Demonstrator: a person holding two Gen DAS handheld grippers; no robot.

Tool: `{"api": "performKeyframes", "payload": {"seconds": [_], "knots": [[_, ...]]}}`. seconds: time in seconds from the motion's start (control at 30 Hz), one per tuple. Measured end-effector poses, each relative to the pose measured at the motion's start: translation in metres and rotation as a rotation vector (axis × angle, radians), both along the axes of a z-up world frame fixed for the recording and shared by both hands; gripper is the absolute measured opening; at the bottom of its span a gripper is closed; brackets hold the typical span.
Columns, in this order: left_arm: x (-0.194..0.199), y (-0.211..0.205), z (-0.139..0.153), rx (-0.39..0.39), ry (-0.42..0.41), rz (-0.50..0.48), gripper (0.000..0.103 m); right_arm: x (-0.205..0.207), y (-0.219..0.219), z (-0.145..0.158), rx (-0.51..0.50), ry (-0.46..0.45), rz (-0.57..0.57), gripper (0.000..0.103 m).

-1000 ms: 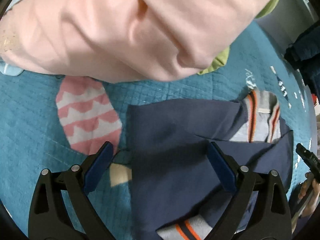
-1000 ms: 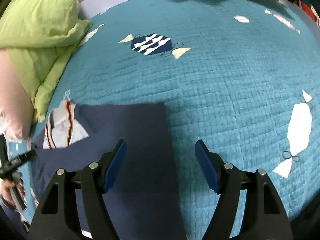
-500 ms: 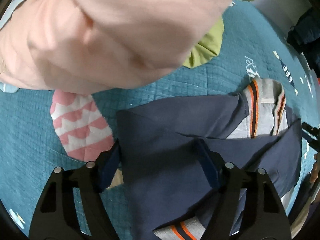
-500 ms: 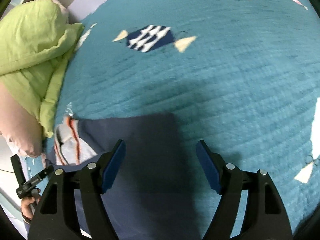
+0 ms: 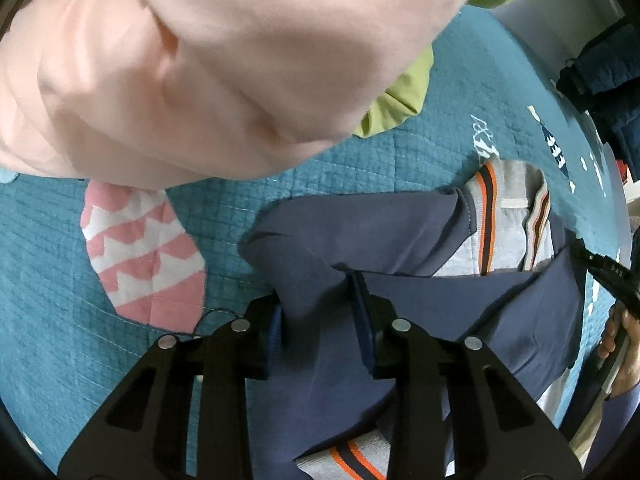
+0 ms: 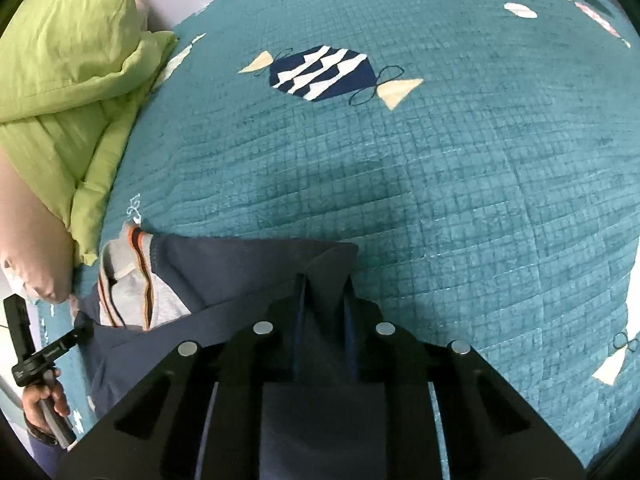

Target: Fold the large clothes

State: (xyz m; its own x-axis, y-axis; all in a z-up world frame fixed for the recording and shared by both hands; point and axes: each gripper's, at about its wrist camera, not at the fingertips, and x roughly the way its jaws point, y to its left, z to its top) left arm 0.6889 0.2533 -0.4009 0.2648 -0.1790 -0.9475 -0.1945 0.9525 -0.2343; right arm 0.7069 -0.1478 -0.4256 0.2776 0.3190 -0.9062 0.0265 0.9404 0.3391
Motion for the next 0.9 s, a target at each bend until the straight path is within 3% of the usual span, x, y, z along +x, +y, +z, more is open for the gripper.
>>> {"api": "performKeyframes", "payload": {"seconds": [0.03,0.1,0.2,0.47,0.73,0.9], "knots": [[-0.001,0.001,0.001,0.001,-0.002,0.002,0.029,-0.001,0.0,0.0,-0.003,-0.008,-0.003,0.009],[-0.003,-0.004,0.006,0.011,-0.03,-0.022,0.017,-0.006,0.0,0.004,0.024,-0.036,-0.007,0.008],[-0.01,-0.012,0.017,0.054,-0.078,-0.055,0.015,-0.017,-0.003,0.017,0.042,-0.105,0.008,0.008],[-0.043,-0.015,0.061,0.0,-0.181,-0.075,0.013,-0.053,-0.016,0.067,0.168,-0.191,0.014,0.007],[-0.114,-0.02,0.113,-0.029,-0.262,-0.101,0.013,-0.114,-0.025,0.117,0.195,-0.231,0.032,0.007],[-0.173,-0.024,0.134,-0.036,-0.281,-0.117,0.012,-0.18,-0.025,0.155,0.18,-0.25,0.052,0.007]]}}
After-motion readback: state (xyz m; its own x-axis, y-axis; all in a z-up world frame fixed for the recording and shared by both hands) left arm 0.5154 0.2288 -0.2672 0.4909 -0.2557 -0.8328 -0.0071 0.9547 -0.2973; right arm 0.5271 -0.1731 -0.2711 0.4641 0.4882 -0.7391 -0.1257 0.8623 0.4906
